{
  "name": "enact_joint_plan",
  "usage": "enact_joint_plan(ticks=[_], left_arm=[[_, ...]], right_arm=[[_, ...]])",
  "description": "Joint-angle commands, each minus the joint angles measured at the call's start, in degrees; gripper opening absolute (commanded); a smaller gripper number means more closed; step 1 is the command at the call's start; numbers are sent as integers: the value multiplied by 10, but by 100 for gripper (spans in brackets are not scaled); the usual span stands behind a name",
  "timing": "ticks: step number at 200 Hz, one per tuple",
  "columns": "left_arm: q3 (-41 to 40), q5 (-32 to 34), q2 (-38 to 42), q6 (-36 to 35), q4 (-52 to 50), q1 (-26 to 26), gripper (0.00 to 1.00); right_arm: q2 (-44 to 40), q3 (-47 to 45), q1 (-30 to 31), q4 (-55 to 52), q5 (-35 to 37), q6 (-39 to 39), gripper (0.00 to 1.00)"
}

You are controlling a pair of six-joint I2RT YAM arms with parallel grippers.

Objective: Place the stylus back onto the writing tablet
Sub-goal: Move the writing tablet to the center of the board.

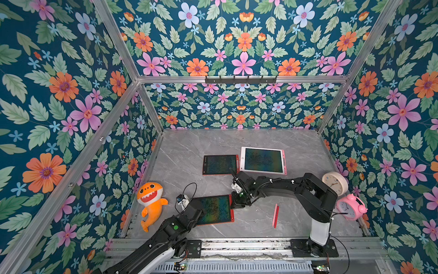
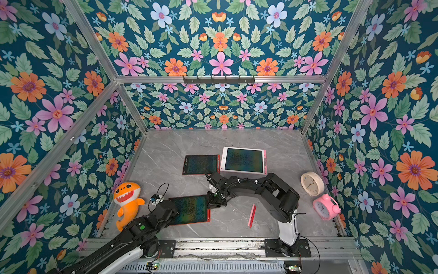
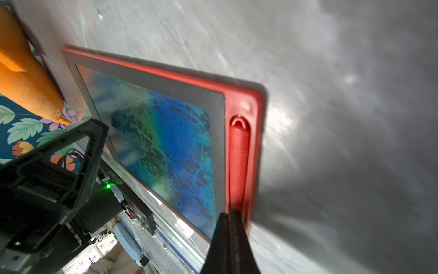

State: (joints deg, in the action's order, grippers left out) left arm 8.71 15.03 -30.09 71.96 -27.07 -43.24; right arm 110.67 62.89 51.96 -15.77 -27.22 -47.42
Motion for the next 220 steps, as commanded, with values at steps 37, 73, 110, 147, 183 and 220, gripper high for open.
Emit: enact_joint_plan(ticks=[37,73,110,147,183,220], left_arm=[[28,23,-18,-24,-42,0,0],[66,37,-52,-60,-18,0,0],[106,44,-103,-92,18,0,7],[165,61,-162,-137,35,1,50],[241,26,-239,-250,69,31,85],[315,-39,-309,-355,86,81,83]], right_arm=[[-4,6,1,-209,181,-9,0],[-48,-1,-10,-240,205,3,0],[-126,-34,-26,-233,204,15,15],[-256,-54,-42,-228,184,11,34],[-366,-101,-91,-276,190,-12,48],[-467,-201,-161,-338,187,-25,50]])
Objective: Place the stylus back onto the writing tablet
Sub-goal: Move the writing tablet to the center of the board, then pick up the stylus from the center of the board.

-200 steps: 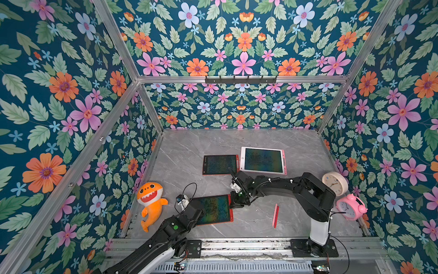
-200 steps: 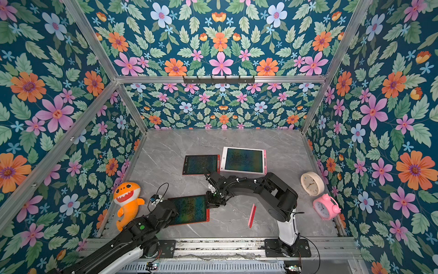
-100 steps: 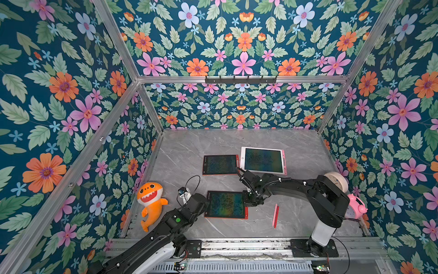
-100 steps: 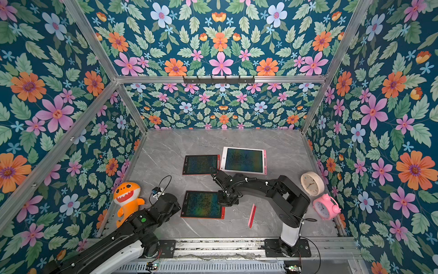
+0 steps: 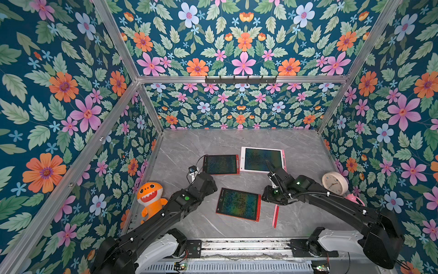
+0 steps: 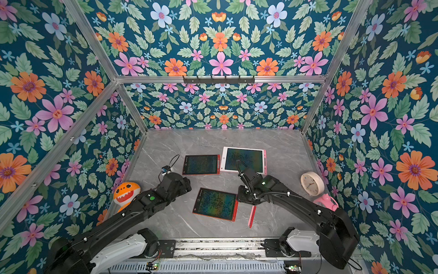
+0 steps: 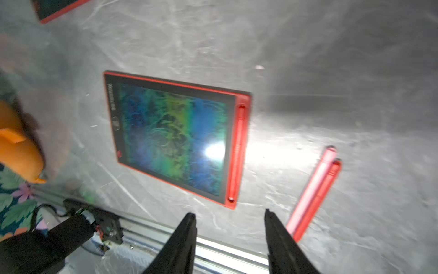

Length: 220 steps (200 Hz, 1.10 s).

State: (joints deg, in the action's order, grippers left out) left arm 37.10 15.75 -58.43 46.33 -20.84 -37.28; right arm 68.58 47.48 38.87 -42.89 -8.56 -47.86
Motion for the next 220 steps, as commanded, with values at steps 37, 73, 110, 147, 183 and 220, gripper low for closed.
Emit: enact_joint_plan(ticks=[37,73,110,147,183,220], left_arm=[[62,-92,-52,-155,37,53,81],[37,-118,-50,-157,54,56,80],[16,-123,-30,-152,43,57,80],[-12,-122,-4,-140,41,57,80],[-30,-119,2,-124,35,57,79],[-35,-116,5,-122,34,57,79]], right_arm=[[-111,-127,-73,-85,-26,-26,51],[-95,-144,-74,-67,-32,-29,47],[-45,-127,-73,-46,-36,-14,42],[8,-110,-73,-31,-33,0,39],[41,-97,-73,-24,-37,6,35],[69,-87,-60,-27,-18,9,33]])
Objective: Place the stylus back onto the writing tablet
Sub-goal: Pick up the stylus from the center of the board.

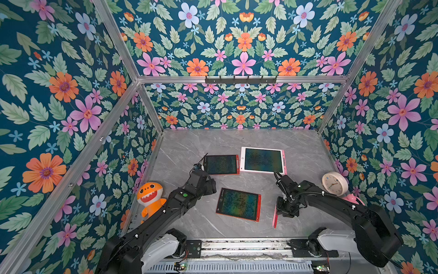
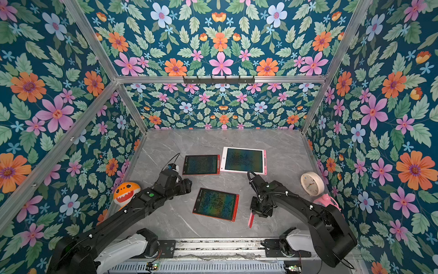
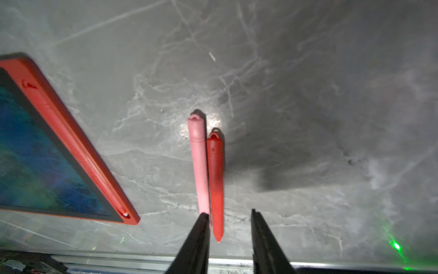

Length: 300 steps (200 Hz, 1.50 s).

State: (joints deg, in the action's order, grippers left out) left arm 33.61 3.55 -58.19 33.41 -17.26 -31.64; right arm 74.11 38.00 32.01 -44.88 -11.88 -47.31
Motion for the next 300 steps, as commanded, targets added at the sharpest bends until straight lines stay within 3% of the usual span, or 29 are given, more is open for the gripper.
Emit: enact_joint_plan(ticks=[1,94,167,193,219,259,300], left_arm=[[0,6,3,6,-1,1,79],[1,8,9,3,-11,1,79],[1,7,11,5,-13,1,79],[4,7,13,6,-17,1,79],[8,16,17,8,-24,1,79],[18,31,10,10,-23,11,77],[53,-23,-34,-6,-10,82,74]], right_arm=[[14,8,9,-7,15,4,33],[119,36,49,-13,77,4,28],[188,44,49,-4,120,15,12],[204,43,49,10,118,16,0],[204,41,49,12,119,18,0],[136,47,36,-10,112,24,0],[4,78,-21,-19,70,62,0]])
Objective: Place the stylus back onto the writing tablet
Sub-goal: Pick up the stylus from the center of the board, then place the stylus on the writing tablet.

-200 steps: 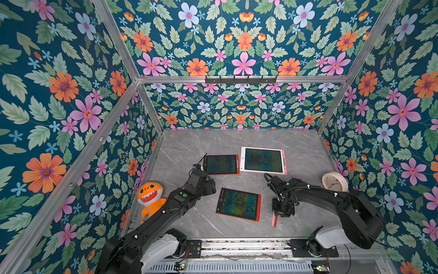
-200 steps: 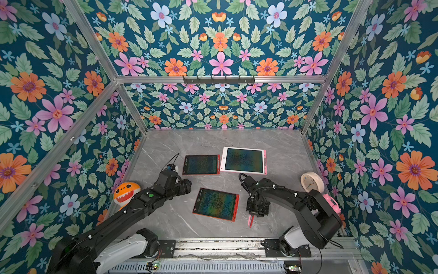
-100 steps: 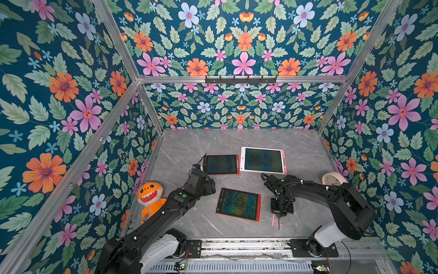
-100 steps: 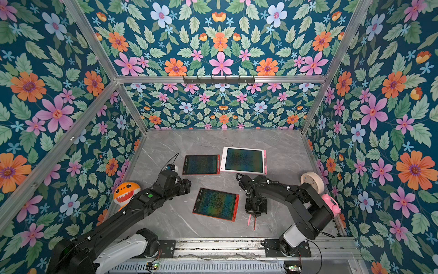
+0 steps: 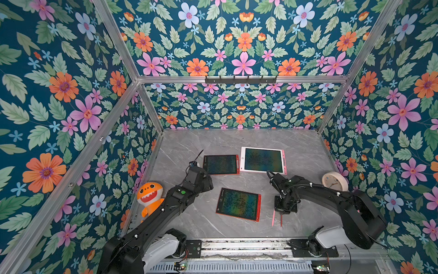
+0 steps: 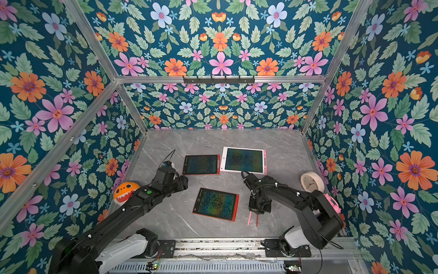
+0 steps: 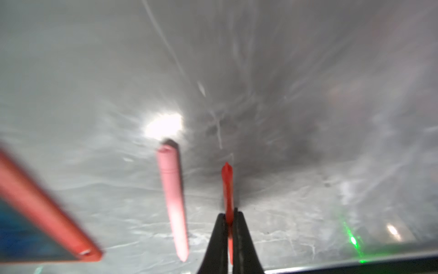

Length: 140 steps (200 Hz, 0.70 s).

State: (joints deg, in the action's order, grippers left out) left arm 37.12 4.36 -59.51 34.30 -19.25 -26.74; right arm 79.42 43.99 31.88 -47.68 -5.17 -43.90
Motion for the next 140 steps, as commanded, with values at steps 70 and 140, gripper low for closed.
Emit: enact_joint_plan(ticks=[70,140], left_arm=[[151,-79,-208,-52,17,92,57],[297,-71,-368,-94,4,127,41]], right_arm=[[-44,126,-121,91,-119,134,0],[150,319,-142,160,-217,234,0]])
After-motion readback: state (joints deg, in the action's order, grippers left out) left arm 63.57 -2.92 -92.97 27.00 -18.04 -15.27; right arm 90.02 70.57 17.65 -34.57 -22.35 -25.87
